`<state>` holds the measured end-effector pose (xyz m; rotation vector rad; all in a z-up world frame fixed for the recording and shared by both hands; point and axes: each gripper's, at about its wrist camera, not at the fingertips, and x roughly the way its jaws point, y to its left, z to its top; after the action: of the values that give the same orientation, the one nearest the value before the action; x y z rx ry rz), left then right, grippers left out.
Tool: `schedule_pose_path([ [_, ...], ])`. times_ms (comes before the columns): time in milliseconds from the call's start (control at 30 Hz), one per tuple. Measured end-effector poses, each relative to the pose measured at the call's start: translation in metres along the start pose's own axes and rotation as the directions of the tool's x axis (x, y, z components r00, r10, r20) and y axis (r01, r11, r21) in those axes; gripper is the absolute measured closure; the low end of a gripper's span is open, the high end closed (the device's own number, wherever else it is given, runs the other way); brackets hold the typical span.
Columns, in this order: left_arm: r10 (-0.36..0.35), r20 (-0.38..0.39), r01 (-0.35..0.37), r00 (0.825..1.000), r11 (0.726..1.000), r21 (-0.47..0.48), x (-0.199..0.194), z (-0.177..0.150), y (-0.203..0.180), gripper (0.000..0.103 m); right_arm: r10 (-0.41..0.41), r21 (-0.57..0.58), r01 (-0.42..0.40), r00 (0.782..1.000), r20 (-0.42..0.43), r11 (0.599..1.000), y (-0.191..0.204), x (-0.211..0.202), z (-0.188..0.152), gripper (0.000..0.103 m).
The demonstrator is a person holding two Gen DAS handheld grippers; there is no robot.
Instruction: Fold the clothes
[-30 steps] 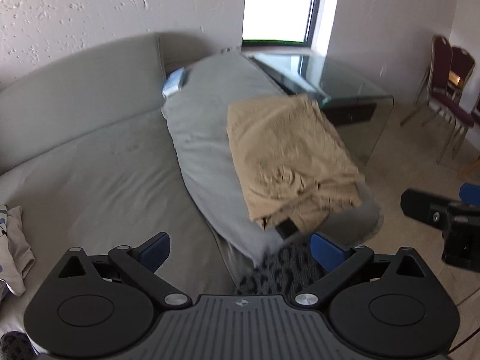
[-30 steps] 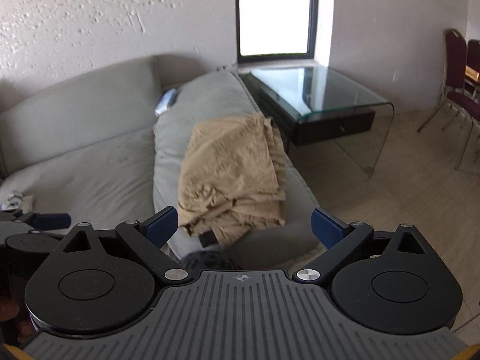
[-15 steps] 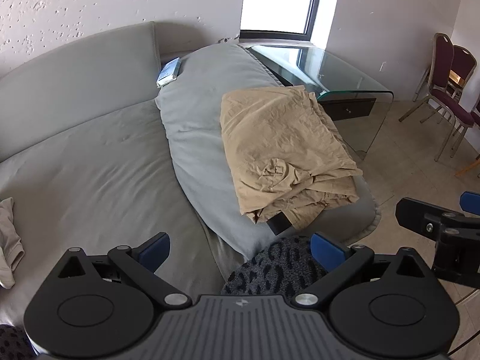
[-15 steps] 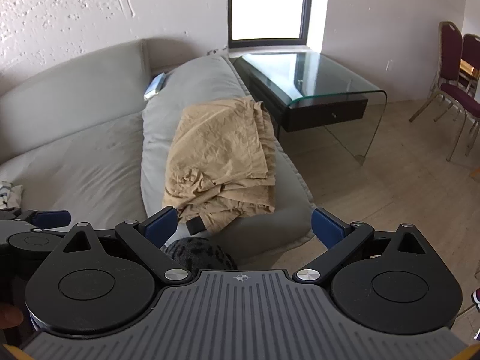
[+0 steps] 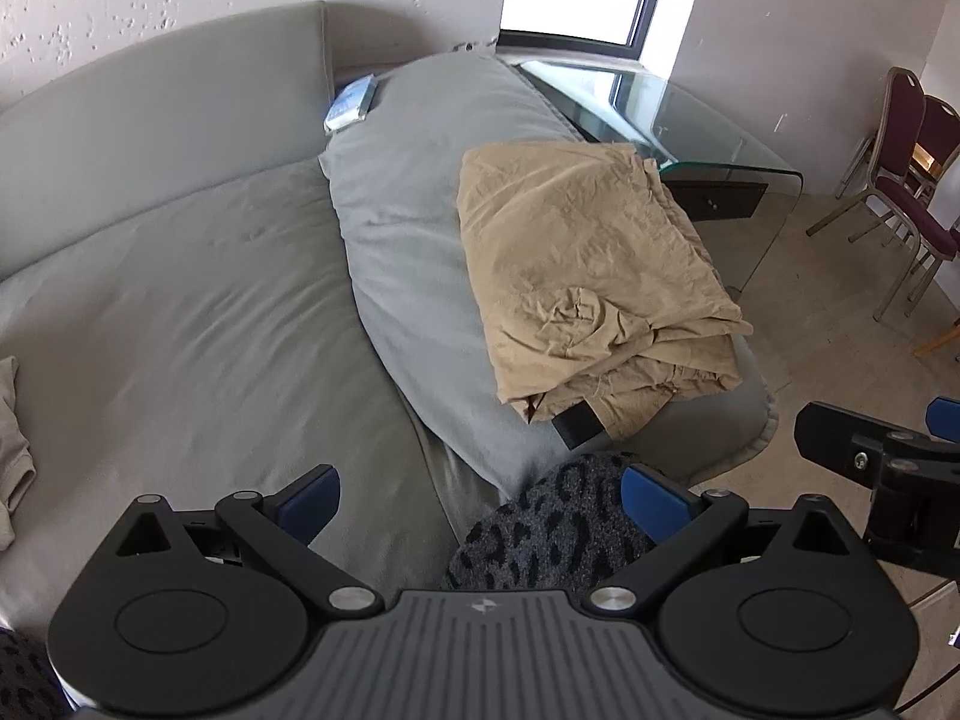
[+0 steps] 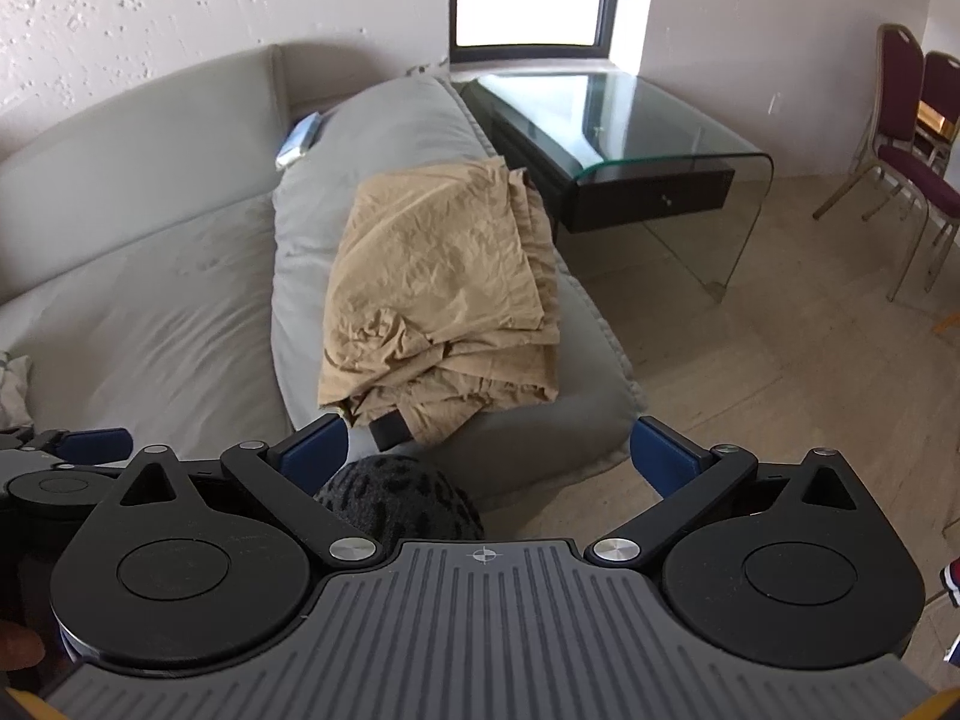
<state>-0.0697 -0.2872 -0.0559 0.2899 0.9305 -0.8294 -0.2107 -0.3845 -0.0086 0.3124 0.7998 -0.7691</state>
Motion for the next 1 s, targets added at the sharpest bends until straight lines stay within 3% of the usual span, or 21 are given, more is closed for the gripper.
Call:
schedule_pose_path([
  [533,-0.007,-0.041,0.006,0.999,1.000,-0.004,0.015,0.004,0.010,0.002,-0.028,-0.026,0.028,1.000,0.007,0.999,0.012,0.011,0.002,0.000],
  [1000,0.008,-0.002,-0.008,1.000,1.000,-0.003,0.015,0.008,0.005,0.003,-0.027,-0.009,0.027,1.000,0.005,1.000,0.010,0.015,0.005,0.000],
])
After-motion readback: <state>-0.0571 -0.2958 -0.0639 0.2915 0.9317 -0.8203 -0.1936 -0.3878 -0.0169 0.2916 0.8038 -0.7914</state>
